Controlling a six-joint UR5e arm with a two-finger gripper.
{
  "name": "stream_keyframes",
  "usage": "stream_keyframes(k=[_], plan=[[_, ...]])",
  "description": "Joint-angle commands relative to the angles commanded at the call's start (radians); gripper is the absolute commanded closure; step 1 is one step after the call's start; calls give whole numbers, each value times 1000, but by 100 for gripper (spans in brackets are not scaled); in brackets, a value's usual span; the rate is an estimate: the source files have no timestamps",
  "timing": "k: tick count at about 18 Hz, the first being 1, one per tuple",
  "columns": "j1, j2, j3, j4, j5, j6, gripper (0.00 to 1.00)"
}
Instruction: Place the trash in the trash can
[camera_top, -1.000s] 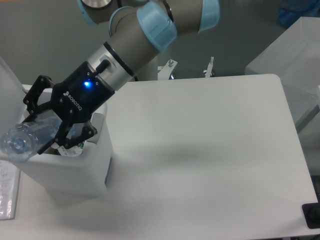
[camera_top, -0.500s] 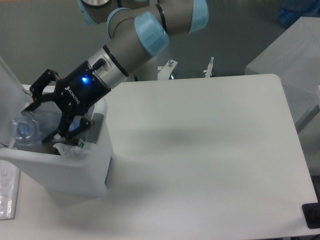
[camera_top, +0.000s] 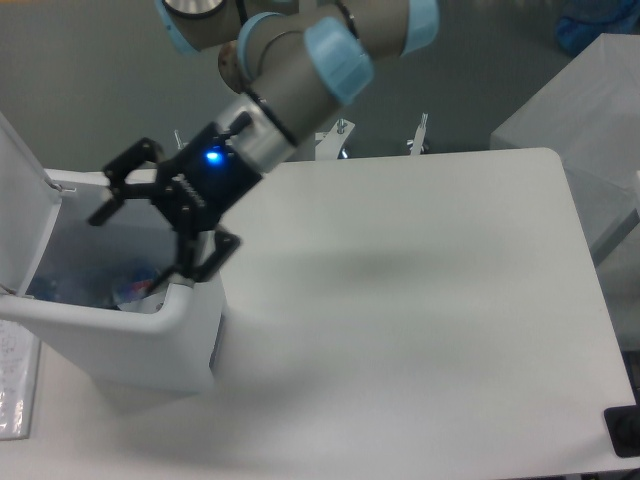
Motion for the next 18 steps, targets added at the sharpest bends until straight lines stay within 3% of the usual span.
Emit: stream_keyframes(k=[3, 10, 14, 18], plan=[[62, -35, 72, -6, 130, -3, 0], [74, -213, 199, -11, 567, 0, 0], [71, -290, 270, -51, 793, 18, 0], [69, -311, 290, -147, 907, 231, 0]])
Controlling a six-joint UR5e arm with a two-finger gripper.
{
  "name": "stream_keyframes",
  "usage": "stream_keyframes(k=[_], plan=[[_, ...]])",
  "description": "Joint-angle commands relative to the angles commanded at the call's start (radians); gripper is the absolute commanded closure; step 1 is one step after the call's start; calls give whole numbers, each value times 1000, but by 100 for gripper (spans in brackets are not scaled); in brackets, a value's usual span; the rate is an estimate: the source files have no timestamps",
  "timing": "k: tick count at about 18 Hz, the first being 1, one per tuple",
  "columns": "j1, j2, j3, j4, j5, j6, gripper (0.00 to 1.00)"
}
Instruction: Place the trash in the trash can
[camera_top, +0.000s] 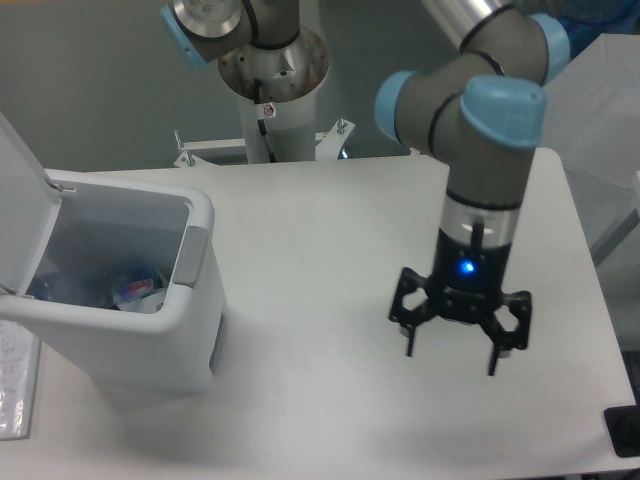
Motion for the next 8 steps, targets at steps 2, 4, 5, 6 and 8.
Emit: stream_keyframes(k=[2, 4, 5, 6, 8], plan=[[3, -3, 21, -99, 55, 106, 0], [3, -14, 50, -193, 110, 186, 0], [3, -18, 66, -216, 124, 214, 0], [3, -21, 72, -229, 132, 235, 0], [3, -20, 61, -230, 147, 260, 0]])
